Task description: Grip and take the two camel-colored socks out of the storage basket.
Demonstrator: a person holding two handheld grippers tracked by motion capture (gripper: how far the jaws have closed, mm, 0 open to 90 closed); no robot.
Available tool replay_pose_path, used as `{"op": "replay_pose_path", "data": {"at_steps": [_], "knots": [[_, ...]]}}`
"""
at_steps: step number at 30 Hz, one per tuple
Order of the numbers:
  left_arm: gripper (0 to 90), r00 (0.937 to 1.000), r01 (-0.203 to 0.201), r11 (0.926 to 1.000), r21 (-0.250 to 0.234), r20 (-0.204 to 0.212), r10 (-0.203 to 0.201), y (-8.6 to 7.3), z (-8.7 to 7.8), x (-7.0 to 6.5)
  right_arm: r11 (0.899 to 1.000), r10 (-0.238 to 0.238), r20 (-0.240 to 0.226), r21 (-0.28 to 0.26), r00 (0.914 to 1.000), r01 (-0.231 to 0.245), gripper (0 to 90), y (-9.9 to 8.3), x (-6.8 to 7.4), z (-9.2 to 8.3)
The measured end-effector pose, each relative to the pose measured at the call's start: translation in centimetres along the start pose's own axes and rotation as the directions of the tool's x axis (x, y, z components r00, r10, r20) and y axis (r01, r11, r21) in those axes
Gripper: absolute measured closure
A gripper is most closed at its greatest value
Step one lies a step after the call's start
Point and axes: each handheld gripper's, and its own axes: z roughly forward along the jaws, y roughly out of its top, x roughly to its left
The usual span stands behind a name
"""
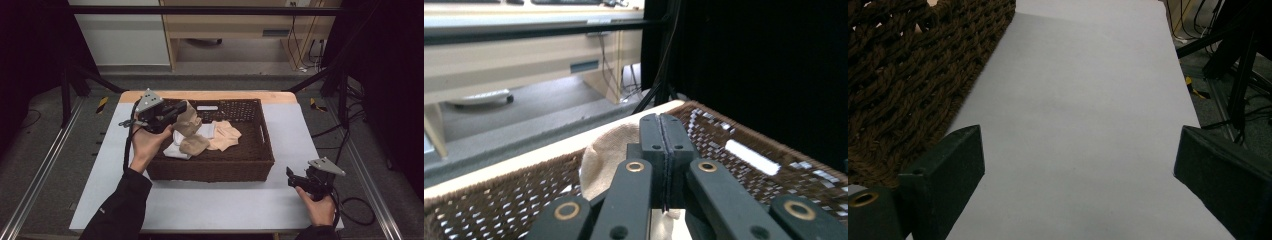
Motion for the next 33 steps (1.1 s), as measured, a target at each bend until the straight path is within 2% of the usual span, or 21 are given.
{"op": "replay_pose_path", "data": {"at_steps": [5,11,15,18,25,28,33], "knots": [[89.4,0.9990,-0.006,0.9980,-0.062,0.043,0.008,1.5,-2.4,-1.6,1.000,0.002,0.002,-0.001,1.0000,-0.002,6.2,0.0,0.0,-0.1],[89.4,0.9961,-0.031,0.9950,-0.095,0.079,0.039,2.7,-5.3,-3.1,1.000,0.001,0.005,-0.004,1.0000,-0.001,6.3,0.0,-0.1,-0.1],[89.4,0.9917,-0.037,0.9921,-0.119,0.118,0.052,2.8,-7.2,-4.1,1.000,0.002,0.007,-0.005,1.0000,-0.002,6.3,0.0,-0.1,-0.2],[89.4,0.9858,-0.054,0.9905,-0.127,0.151,0.073,2.6,-8.7,-5.2,1.000,0.002,0.008,-0.004,1.0000,-0.002,6.3,0.0,-0.2,-0.2],[89.4,0.9725,-0.074,0.9924,-0.098,0.213,0.094,0.2,-10.2,-7.1,1.000,0.003,0.008,-0.003,1.0000,-0.003,6.3,-0.1,-0.2,-0.2],[89.4,0.9662,-0.083,0.9949,-0.056,0.240,0.094,-1.5,-10.1,-7.9,1.000,-0.001,0.007,-0.003,1.0000,0.001,6.3,-0.1,-0.1,-0.2],[89.4,0.9585,-0.071,0.9974,0.009,0.277,0.066,-4.5,-9.4,-8.6,1.000,0.002,0.008,-0.003,1.0000,-0.002,6.3,-0.1,-0.1,-0.3]]}}
